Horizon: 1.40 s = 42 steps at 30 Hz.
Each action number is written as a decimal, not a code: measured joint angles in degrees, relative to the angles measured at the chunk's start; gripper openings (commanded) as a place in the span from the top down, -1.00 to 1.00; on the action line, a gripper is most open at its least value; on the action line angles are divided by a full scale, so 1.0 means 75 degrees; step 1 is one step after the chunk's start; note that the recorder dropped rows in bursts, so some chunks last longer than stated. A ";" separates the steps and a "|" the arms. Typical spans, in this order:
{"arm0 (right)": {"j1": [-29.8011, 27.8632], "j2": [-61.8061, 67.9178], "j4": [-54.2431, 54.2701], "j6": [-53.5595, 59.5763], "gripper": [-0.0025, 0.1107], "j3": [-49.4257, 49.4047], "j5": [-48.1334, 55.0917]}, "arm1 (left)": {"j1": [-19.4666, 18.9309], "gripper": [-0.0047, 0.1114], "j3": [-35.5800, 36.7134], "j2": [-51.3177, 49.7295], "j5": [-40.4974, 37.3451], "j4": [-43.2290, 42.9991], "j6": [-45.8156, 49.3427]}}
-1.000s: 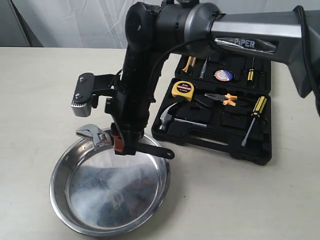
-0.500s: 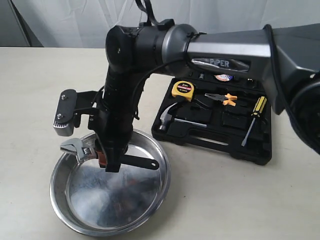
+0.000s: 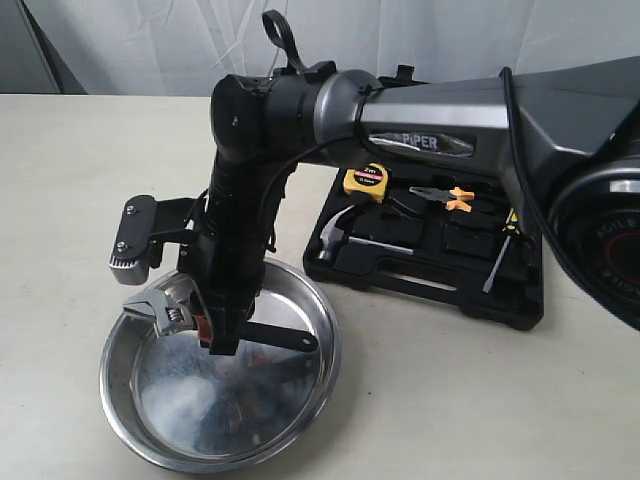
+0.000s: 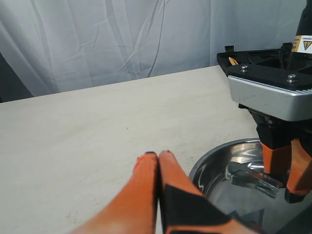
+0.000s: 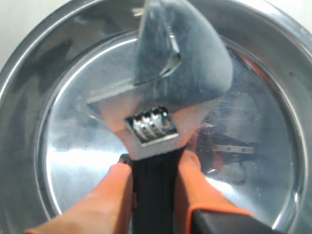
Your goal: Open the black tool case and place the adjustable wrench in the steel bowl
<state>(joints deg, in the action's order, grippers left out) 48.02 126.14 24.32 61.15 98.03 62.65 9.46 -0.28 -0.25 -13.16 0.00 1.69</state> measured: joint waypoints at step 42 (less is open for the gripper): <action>-0.1147 -0.1277 0.1332 -0.1155 0.97 -0.0558 -0.0357 | 0.0000 0.91 0.0000 0.0000 0.0000 0.0000 0.0000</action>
<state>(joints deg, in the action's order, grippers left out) 39.42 116.56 34.31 52.49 93.85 59.97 9.46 -0.28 -0.25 -13.16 0.00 1.69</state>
